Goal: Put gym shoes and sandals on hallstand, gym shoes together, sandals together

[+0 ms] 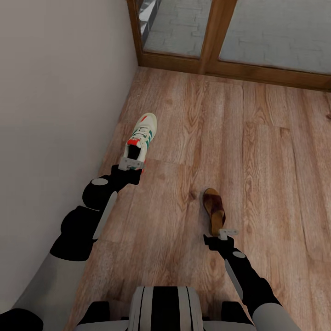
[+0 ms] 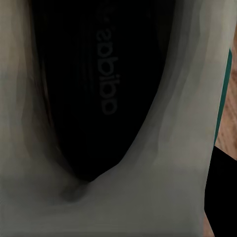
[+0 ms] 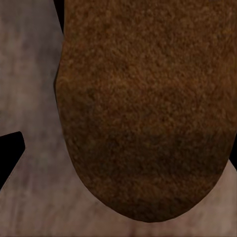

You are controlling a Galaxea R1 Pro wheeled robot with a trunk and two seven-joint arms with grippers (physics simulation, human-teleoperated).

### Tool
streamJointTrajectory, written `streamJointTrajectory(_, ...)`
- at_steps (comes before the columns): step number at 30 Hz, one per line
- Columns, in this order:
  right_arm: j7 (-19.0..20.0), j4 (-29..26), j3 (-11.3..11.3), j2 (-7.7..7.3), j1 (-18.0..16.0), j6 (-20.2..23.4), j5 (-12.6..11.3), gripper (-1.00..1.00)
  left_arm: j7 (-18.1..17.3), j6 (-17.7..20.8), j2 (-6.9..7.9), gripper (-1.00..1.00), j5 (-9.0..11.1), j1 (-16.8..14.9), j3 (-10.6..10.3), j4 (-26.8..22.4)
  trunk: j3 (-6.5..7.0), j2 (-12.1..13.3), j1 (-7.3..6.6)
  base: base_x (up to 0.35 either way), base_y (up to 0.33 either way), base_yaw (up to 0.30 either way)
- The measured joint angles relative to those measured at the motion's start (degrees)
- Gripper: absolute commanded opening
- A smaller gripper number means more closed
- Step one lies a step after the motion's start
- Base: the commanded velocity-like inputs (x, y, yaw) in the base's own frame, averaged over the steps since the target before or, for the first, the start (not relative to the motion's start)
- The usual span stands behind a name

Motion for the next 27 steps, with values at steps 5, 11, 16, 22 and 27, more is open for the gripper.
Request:
streamJointTrajectory(5,0.0,-0.01,0.0,0.0,0.0,0.0,0.0,1.0,0.0,0.0,0.0,-1.0,0.0,0.0,0.0,0.0,0.0,0.0,0.0,0.001,0.0,0.0)
streamJointTrajectory(11,0.03,0.0,0.0,0.02,0.0,0.01,0.0,1.0,0.02,0.0,0.0,-1.0,-0.02,0.0,0.0,0.0,0.0,0.0,0.0,0.07,0.0,0.0)
streamJointTrajectory(16,0.05,-0.01,0.0,-0.01,0.01,0.0,0.0,1.0,0.07,0.0,0.0,-1.0,-0.06,0.0,0.0,0.0,0.0,0.0,0.0,0.081,0.0,0.0)
streamJointTrajectory(22,0.03,-0.04,0.0,-0.03,0.02,0.0,0.0,1.0,0.09,0.0,0.0,-1.0,-0.09,0.02,-0.01,0.0,0.0,0.0,0.0,0.012,0.0,0.0)
streamJointTrajectory(27,-0.03,-0.05,0.0,-0.01,0.01,0.0,0.0,1.0,0.12,0.0,0.01,-1.0,-0.1,0.08,-0.02,0.0,0.0,0.0,0.0,0.03,-0.021,0.0)
